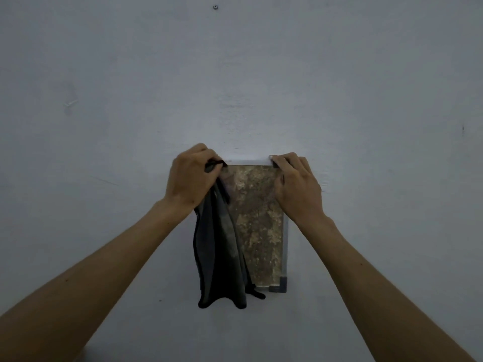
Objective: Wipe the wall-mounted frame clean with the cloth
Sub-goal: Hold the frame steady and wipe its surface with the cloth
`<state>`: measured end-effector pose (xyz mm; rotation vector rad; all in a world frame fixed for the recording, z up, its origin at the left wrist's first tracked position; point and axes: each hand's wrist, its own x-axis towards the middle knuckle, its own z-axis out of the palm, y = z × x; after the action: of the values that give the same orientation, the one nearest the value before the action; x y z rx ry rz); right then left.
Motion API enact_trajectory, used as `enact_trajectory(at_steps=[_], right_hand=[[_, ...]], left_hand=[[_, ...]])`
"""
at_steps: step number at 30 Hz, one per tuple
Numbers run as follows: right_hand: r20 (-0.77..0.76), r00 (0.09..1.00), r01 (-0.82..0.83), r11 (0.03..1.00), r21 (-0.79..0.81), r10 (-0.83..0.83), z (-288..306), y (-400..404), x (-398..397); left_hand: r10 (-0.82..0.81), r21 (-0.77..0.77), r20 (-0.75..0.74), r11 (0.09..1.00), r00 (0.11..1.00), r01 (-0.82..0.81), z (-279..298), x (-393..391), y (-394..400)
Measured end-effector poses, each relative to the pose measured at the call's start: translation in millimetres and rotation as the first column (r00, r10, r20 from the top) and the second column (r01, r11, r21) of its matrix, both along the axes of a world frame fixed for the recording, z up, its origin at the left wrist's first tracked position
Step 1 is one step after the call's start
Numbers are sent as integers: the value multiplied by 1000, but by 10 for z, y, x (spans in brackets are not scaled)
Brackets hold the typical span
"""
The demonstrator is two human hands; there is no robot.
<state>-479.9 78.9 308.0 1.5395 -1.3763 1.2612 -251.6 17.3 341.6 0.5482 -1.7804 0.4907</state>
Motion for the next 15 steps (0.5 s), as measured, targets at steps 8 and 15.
enact_trajectory(at_steps=[8, 15], right_hand=[[6, 1000, -1, 1000, 1, 1, -12, -15, 2], [-4, 1000, 3, 1000, 5, -3, -2, -10, -1]], left_hand=[[-8, -43, 301, 999, 954, 22, -253, 123, 19], [-42, -27, 110, 999, 993, 45, -408, 130, -71]])
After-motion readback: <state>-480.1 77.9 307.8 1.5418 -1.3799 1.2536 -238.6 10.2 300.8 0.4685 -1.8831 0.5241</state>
